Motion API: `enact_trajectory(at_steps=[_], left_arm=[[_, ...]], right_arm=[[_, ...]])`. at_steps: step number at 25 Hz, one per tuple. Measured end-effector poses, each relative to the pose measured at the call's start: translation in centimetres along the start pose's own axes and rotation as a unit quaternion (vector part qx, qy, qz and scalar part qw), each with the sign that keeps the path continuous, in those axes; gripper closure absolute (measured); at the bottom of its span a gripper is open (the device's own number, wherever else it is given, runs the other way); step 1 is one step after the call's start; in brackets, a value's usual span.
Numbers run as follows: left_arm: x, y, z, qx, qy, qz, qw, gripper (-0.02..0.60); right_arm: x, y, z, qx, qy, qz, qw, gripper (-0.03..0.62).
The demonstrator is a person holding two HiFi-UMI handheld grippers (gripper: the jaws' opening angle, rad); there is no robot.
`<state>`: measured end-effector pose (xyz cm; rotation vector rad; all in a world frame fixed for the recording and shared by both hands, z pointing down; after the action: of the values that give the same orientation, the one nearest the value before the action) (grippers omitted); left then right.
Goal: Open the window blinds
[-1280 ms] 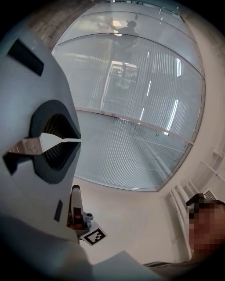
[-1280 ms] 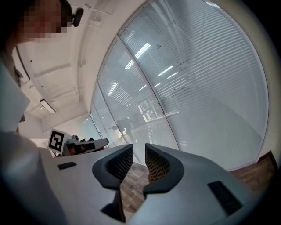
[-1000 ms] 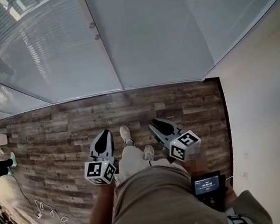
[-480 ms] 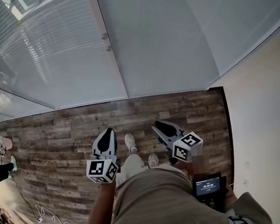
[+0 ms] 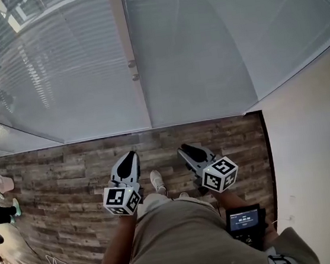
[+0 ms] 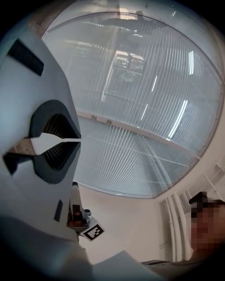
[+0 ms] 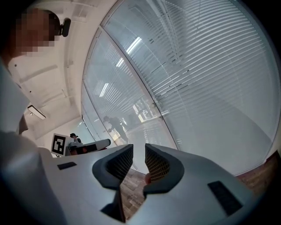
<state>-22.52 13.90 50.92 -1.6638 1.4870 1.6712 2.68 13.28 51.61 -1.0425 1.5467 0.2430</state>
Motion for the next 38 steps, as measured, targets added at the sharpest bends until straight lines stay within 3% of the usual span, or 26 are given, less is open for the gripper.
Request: enact_trajectory(at_steps=[8,22,38], left_arm=[[1.3,3.7,-2.8,-0.026,0.008,0.006,0.9996,0.566],[2.3,9.4,-4.3,-0.044,0.005,0.064,0.997,0.566],[4.0,13.6,-4.2,-0.036,-0.016,0.063,0.9972,0.566]], right_arm=[[0.9,-1.1,-4.4,-0.021,-0.003,-0.004,1.0,0.503],[1.8,-0.7,-8.9,-0.041,0.008,0.003,0.999,0.503],[3.6,0.2,-12.8,-0.037,0.008,0.022,0.999,0.503]])
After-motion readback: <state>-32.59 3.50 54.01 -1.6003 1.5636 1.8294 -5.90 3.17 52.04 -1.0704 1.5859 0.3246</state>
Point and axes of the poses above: the fingertips, and each gripper's own axes: z backward along the fingers, y to its left, x out of its top, the point moved 8 cm from there along z, backward along the fingers, and after that the axes turned 7 degrees about z, right-handed, at the moved point
